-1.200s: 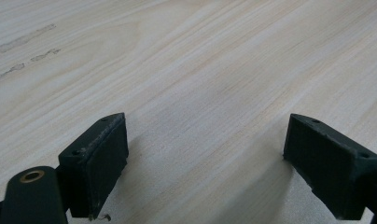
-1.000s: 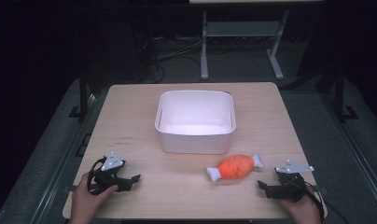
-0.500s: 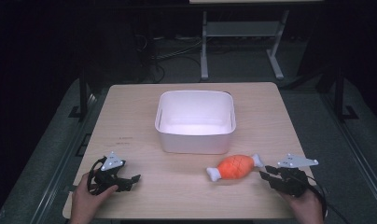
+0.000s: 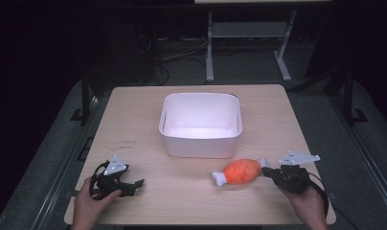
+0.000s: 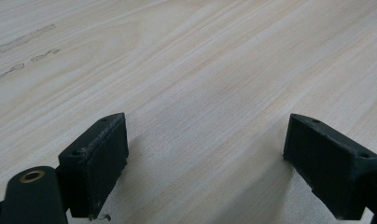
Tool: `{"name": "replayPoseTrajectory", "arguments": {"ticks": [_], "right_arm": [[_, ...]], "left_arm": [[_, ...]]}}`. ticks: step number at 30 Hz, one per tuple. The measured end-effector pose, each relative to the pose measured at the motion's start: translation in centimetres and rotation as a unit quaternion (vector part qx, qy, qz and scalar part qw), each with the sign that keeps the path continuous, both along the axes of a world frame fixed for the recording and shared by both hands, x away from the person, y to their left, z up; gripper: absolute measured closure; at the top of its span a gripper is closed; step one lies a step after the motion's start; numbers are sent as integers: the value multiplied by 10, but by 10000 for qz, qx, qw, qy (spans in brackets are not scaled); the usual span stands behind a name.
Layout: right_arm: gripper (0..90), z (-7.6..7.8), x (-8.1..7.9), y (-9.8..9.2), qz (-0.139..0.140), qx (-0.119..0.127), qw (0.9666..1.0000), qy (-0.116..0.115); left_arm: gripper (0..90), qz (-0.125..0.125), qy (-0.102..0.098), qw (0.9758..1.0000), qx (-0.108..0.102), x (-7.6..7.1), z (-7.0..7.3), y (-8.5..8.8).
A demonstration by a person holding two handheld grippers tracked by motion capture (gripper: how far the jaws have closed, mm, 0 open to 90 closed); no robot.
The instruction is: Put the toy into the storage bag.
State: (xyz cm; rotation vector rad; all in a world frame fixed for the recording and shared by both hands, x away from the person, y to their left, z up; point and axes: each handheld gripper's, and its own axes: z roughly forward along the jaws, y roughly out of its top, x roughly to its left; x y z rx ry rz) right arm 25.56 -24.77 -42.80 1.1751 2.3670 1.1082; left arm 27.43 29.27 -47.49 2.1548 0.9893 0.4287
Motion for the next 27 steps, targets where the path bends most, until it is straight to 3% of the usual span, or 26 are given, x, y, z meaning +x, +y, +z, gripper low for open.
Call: {"name": "replayPoseTrajectory", "arguments": {"ticks": [16,27], "right_arm": [[895,10,19,46,578,92,9983,-57],[895,10,33,86,1012,74,9948,-51]], "left_arm": [[131,-1,1,10000,4,0,0,0],[131,-12,4,10000,25,0,0,0]]}}
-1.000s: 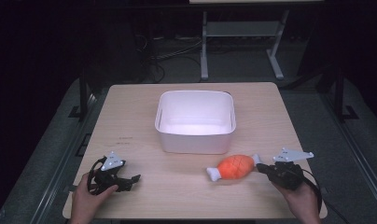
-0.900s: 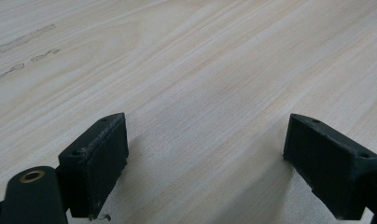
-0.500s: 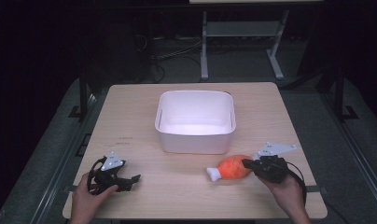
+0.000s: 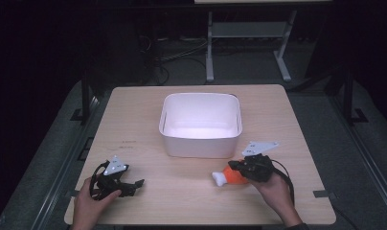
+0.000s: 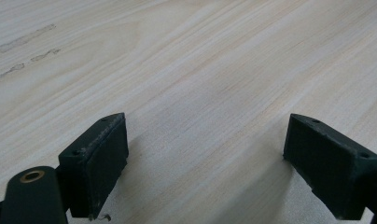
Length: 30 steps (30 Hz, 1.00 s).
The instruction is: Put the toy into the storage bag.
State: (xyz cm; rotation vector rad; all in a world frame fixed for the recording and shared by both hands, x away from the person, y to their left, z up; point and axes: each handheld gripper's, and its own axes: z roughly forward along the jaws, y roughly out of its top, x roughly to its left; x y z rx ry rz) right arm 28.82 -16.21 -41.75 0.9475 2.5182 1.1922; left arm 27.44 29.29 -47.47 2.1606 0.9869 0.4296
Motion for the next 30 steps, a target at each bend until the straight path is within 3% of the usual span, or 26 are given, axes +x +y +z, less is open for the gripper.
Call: {"name": "replayPoseTrajectory", "arguments": {"ticks": [14,30], "right_arm": [[895,-13,13,36,300,-217,9992,169],[896,-17,6,34,364,-373,9982,294]], "left_arm": [[131,-1,-1,10000,1,0,0,0],[131,0,-5,10000,2,0,0,0]]}}
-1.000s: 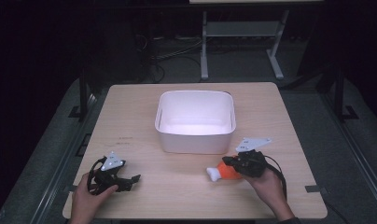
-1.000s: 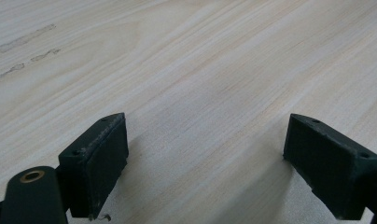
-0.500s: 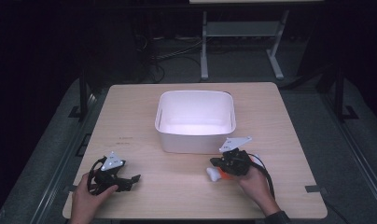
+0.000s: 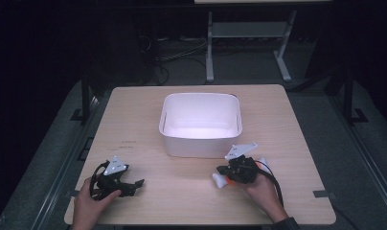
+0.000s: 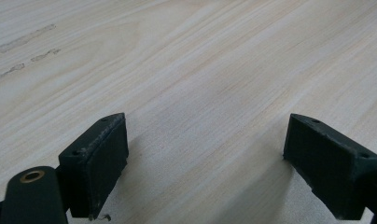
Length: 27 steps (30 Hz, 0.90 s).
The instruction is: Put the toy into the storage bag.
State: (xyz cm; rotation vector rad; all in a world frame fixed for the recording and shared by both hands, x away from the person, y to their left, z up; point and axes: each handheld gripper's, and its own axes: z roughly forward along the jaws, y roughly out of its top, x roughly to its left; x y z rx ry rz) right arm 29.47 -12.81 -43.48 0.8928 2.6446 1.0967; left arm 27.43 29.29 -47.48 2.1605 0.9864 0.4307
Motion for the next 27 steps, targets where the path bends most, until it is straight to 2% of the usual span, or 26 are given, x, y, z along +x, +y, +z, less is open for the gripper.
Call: {"name": "replayPoseTrajectory", "arguments": {"ticks": [15,27], "right_arm": [[896,1,-13,-13,-34,-62,10000,5],[896,4,-24,-32,-230,-63,9997,22]], "left_arm": [[131,13,-5,10000,-20,0,0,0],[131,12,-6,10000,-18,0,0,0]]}}
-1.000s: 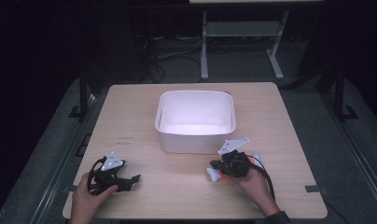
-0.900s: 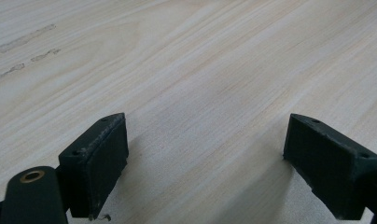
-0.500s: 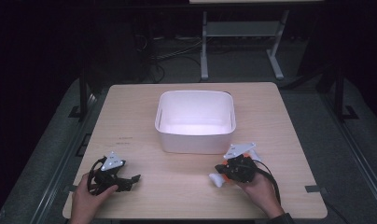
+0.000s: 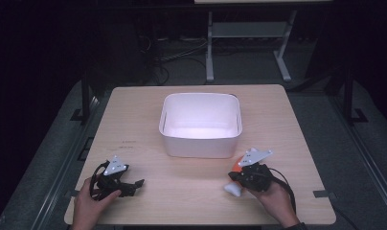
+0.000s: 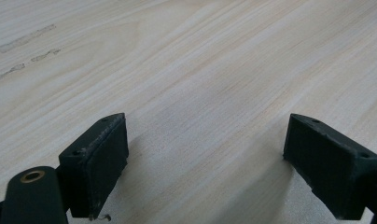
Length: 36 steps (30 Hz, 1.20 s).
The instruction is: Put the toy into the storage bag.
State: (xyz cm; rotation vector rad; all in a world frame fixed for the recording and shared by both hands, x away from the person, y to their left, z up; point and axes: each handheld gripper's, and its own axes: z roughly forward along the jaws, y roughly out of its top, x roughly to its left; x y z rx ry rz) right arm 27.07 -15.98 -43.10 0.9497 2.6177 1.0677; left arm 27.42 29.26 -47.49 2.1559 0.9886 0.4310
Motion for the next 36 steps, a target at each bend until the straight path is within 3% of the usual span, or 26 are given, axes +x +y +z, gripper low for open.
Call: {"name": "replayPoseTrajectory", "arguments": {"ticks": [16,36], "right_arm": [[896,-1,-3,-27,-321,-30,9995,-2],[896,2,8,-65,-889,-56,9960,-96]], "left_arm": [[131,0,1,10000,0,0,0,0],[131,3,0,10000,-5,0,0,0]]}}
